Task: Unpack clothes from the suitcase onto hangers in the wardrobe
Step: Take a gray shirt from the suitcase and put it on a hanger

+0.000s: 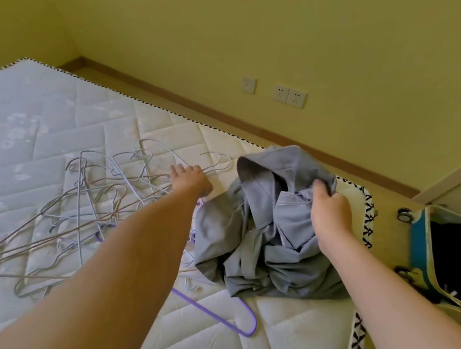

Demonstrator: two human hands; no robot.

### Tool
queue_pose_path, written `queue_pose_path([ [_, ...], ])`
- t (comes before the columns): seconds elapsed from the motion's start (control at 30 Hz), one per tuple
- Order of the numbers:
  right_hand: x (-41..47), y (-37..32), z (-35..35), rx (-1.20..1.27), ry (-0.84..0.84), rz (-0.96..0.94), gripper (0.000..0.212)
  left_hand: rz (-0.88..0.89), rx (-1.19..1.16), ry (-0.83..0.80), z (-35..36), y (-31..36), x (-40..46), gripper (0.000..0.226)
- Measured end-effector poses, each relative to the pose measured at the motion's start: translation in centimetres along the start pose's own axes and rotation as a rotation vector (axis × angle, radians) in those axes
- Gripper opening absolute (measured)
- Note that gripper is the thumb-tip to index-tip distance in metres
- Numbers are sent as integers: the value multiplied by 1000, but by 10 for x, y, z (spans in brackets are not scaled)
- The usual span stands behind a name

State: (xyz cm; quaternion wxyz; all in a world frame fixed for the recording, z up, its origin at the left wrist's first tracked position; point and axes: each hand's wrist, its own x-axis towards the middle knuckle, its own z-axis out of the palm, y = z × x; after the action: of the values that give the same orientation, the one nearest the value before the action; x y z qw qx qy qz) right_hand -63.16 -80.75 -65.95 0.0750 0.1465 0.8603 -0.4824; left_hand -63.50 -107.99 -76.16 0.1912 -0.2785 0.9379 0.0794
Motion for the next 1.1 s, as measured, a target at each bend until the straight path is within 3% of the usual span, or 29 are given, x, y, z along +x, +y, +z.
queue_pose_path([
  [0.07, -5, -2, -5, -53, -75, -81, 38, -6, 99, -22, 0, -2, 8, 55],
  [0.13, -4, -3, -6, -143, -122, -132, 34, 83, 202, 105, -5, 1, 7, 40],
  [0.23, -3, -2, -4, -183, -132, -109, 29, 333, 233, 326, -27, 12, -3, 26],
  [0.43, 7, -16, -27, -80, 65, -100, 23, 901, 225, 776, -124, 43, -38, 25],
  [0.53, 8, -38, -49, -21, 102, -26, 42, 766, 291, 976, -175, 61, -59, 25],
  [0.63, 14, -57, -69, 27, 117, 73, 56, 545, 179, 1020, -224, 83, -87, 21],
  [0.77, 15, -73, -90, 43, 64, 139, 45, 328, -175, 946, -257, 110, -132, 9],
  [0.87, 9, -76, -108, 70, -43, 72, 42, 341, -315, 850, -249, 127, -158, 9],
  [1.1, -5, -66, -151, 46, 66, -47, 23, 358, -436, 1025, -240, 111, -164, 15],
])
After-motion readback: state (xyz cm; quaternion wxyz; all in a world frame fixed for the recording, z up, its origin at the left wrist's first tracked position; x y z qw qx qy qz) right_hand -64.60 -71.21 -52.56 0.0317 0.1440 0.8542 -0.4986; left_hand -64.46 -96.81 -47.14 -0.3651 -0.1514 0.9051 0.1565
